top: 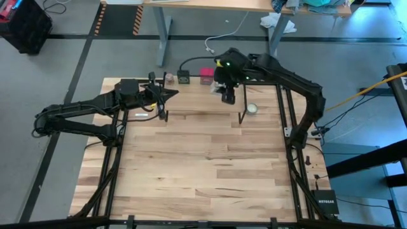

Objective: Shelf spices
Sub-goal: Remove the white seasoning bottle from the shelf

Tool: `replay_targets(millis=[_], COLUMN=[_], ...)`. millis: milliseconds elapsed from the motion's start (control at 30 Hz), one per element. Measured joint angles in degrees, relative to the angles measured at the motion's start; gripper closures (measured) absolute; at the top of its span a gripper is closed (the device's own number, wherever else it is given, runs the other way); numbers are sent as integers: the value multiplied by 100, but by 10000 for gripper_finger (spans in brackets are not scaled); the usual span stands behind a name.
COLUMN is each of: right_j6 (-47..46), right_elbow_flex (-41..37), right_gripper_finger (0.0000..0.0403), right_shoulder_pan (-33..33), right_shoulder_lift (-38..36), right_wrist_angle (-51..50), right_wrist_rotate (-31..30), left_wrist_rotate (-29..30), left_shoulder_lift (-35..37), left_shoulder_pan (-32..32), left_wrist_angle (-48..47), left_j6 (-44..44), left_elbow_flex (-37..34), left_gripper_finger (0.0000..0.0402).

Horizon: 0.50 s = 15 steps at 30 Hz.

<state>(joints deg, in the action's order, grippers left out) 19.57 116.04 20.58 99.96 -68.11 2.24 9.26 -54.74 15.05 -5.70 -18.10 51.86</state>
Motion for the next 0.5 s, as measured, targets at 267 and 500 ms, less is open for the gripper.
replay_targets(millis=[267,500], right_j6=[-483,-1596], right_elbow_flex=[1744,1675], right_gripper_finger=[203,203], right_shoulder_pan=[-1521,-2914], right_shoulder_lift=[-15,25], right_wrist_angle=[-875,-1337], right_wrist_rotate=[-1161,-1914], left_wrist_rotate=[0,-2], left_shoulder_lift=[-16,-17], left_shoulder_pan=[-17,-17], left_wrist_angle=[-616,-533], left_j6=[-102,-294], left_elbow_flex=[0,-2], left_gripper_finger=[400,400])
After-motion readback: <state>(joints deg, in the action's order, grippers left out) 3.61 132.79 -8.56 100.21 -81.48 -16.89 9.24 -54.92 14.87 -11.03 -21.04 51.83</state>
